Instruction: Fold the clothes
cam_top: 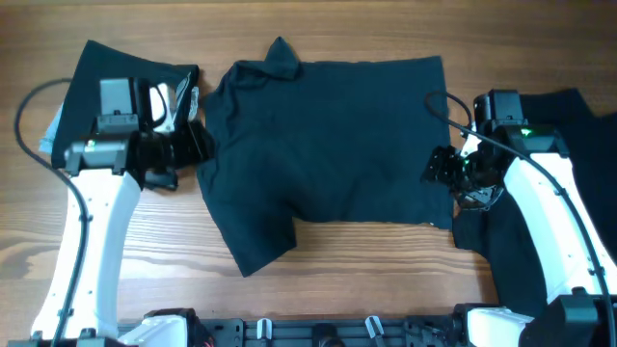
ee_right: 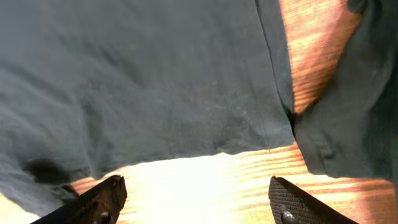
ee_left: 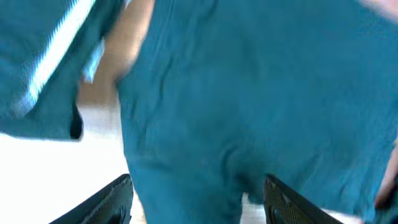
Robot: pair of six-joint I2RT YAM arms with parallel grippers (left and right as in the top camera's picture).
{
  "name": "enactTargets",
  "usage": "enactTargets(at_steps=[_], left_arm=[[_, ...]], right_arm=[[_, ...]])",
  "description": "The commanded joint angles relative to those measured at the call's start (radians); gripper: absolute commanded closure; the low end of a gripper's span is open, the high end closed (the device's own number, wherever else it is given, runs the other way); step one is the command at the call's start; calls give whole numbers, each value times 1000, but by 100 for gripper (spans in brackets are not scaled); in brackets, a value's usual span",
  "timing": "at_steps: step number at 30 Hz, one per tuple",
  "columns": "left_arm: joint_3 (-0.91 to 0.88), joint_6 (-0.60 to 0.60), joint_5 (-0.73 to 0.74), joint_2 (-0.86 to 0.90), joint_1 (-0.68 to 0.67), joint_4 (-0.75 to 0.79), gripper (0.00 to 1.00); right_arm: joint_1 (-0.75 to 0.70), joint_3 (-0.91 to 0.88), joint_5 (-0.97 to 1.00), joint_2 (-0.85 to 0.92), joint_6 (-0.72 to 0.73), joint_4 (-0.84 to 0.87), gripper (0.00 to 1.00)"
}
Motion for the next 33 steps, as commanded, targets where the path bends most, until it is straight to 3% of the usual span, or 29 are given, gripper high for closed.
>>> enactTargets(at_steps=[1,6,12,18,19,22,33], left_arm=[[-120,-74,89,11,4,-29,34],[-243,-132,91,11,4,-75,36],[-356,-176,111,11,3,-35,36],[-446,-217,150,11,3,10,36],[-452,-218,155,11,3,11,36],[-477,-218,155,11,3,15,36],[-565,-298,155,11,-78,119,29]], right_arm=[[-10,-139,32,15,93,46,23],[-99,-308,7,24,120,183,26],[-149,-377,-55,77,114,341,26],[-149,-379,-54,132,105,378,66],[-149,-379,-48,132,105,379,68],[-149,-377,-47,132,105,390,96],[-149,-357,-48,128,54,364,92]])
